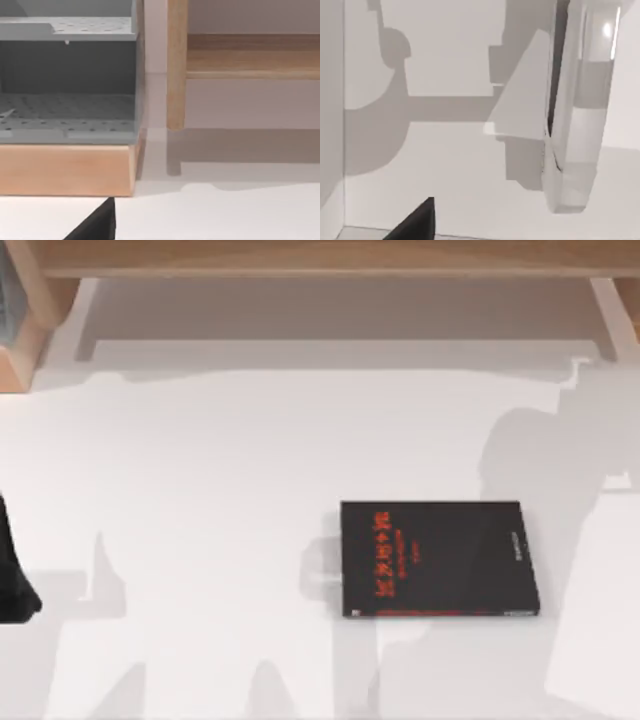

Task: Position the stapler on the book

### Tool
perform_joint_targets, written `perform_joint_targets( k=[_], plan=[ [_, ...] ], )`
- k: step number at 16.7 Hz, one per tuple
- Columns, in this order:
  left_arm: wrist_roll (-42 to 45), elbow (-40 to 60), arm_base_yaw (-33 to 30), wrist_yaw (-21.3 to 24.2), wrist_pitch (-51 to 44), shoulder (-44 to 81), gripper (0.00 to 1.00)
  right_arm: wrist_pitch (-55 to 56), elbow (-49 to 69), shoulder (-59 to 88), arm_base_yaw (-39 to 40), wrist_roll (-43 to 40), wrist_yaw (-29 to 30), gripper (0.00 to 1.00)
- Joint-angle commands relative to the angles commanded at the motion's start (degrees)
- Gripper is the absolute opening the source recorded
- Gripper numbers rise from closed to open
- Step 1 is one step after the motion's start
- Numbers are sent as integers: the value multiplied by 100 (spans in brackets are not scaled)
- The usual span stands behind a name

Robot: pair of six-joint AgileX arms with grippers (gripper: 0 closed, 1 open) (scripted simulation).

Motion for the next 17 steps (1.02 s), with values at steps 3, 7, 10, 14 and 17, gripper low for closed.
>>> perform_joint_targets(
  k=[3, 7, 10, 14, 17],
  plan=[
    [0, 0, 0, 0, 0, 0, 100, 616, -195, 404, 35, -14, -37, 100],
    [0, 0, 0, 0, 0, 0, 100, 860, -200, 594, 41, 0, -55, 100],
    [0, 0, 0, 0, 0, 0, 100, 860, -200, 594, 41, 0, -55, 100],
    [0, 0, 0, 0, 0, 0, 100, 860, -200, 594, 41, 0, -55, 70],
    [0, 0, 0, 0, 0, 0, 100, 860, -200, 594, 41, 0, -55, 47]
  ],
)
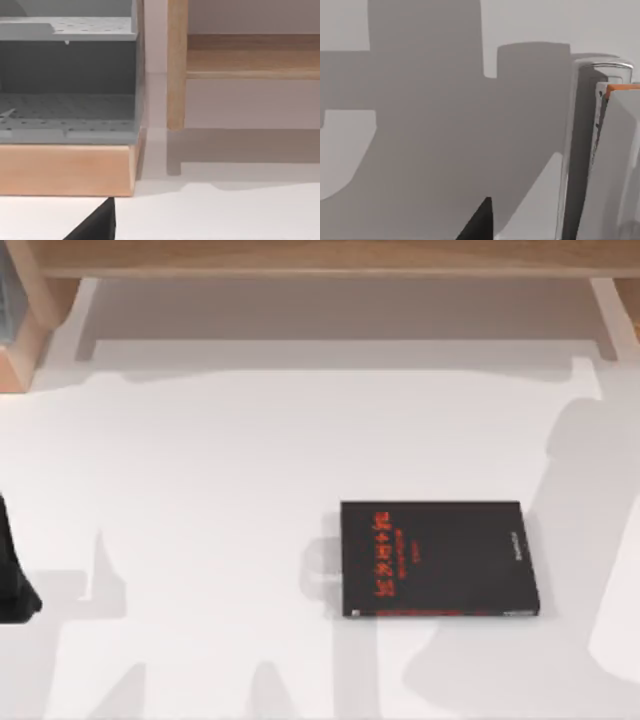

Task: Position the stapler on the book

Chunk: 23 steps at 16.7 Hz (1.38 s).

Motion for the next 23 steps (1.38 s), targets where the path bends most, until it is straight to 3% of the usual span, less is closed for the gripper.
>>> perform_joint_targets(
  k=[6, 17, 23],
  plan=[
    [0, 0, 0, 0, 0, 0, 100, 0, 0, 0, 0, 0, 0, 2],
    [0, 0, 0, 0, 0, 0, 100, -18, 1, -53, -11, 8, -1, 0],
    [0, 0, 0, 0, 0, 0, 100, -128, -379, -1117, 9, 307, 72, 0]
  ],
)
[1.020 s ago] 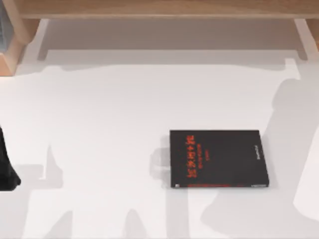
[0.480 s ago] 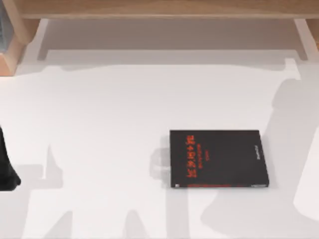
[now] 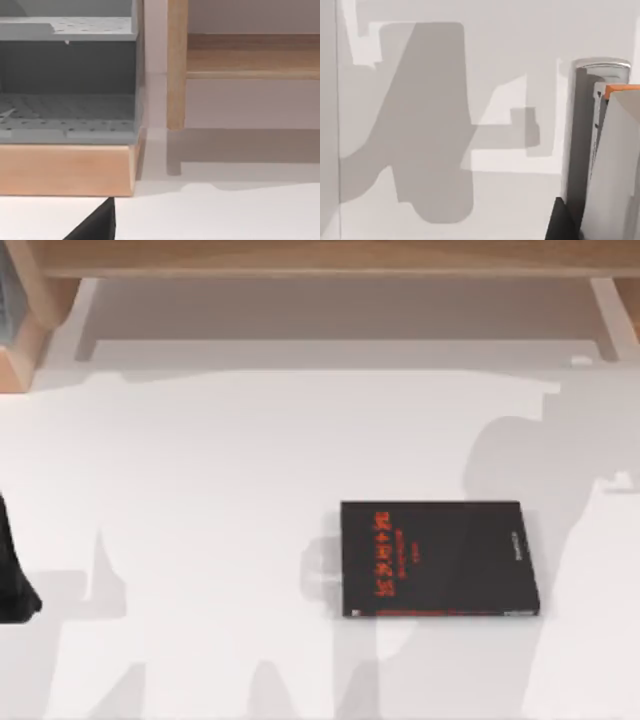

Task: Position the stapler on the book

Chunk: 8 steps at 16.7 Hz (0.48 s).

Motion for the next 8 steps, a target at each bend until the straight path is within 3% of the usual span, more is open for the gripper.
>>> perform_joint_targets(
  k=[8],
  plan=[
    [0, 0, 0, 0, 0, 0, 100, 80, -1285, -1823, 988, 1607, 239, 0]
  ],
)
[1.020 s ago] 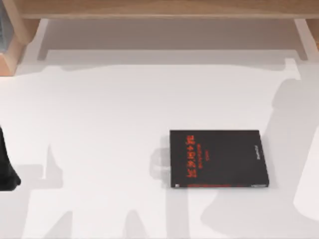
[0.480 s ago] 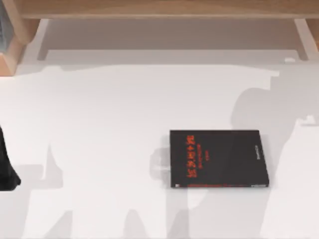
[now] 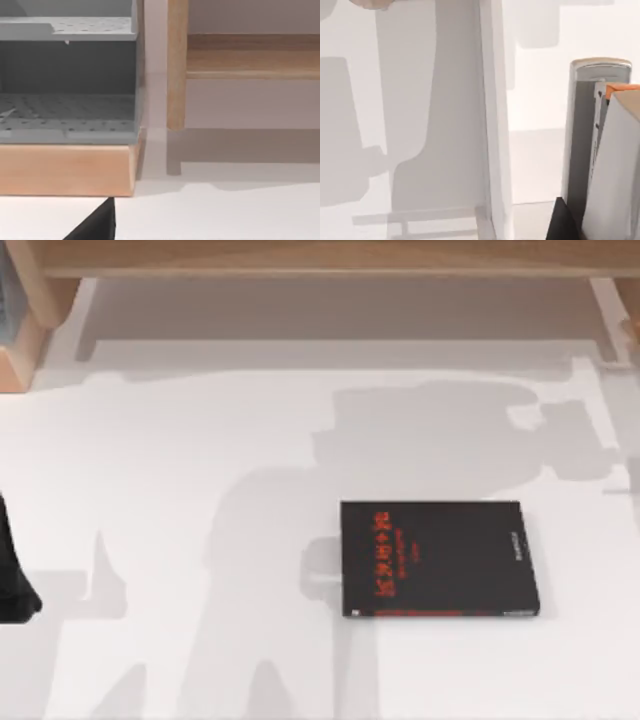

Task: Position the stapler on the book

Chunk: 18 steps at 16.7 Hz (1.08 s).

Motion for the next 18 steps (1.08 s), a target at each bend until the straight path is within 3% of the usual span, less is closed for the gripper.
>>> perform_joint_targets(
  k=[11, 18],
  plan=[
    [0, 0, 0, 0, 0, 0, 100, 692, -2439, -742, 2932, 2967, 294, 0],
    [0, 0, 0, 0, 0, 0, 100, 1252, -3308, -751, 4471, 4227, 353, 0]
  ],
)
